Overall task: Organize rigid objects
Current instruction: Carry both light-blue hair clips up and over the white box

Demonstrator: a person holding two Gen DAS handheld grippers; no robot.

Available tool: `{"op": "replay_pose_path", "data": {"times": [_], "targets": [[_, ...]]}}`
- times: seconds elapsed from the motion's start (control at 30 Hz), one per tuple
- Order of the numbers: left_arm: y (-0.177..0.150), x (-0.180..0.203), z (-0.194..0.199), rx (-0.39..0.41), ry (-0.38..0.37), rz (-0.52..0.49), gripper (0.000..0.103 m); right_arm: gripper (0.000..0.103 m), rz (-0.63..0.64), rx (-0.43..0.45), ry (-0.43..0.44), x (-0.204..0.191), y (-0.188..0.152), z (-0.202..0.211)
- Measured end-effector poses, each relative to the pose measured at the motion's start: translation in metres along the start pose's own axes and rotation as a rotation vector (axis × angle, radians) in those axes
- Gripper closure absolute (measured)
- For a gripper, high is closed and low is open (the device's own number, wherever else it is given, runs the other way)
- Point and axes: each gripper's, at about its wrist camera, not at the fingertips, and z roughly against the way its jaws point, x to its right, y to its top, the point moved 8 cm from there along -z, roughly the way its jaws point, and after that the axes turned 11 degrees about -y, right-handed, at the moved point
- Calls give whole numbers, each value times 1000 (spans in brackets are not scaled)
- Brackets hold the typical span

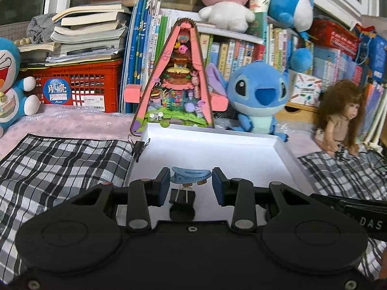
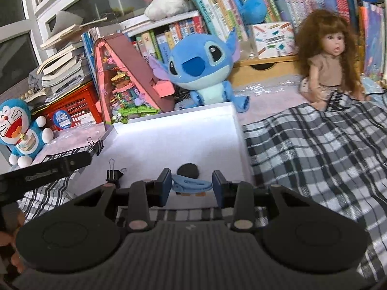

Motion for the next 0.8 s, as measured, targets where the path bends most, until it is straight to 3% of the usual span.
{"op": "replay_pose_path", "data": {"times": [0.37, 0.8], "targets": [[4, -17, -56, -102, 28, 36, 68, 61, 27, -111, 30, -18, 19, -49], [4, -31, -98, -153, 20, 86, 68, 61, 49, -155, 1, -29, 26, -103]]}}
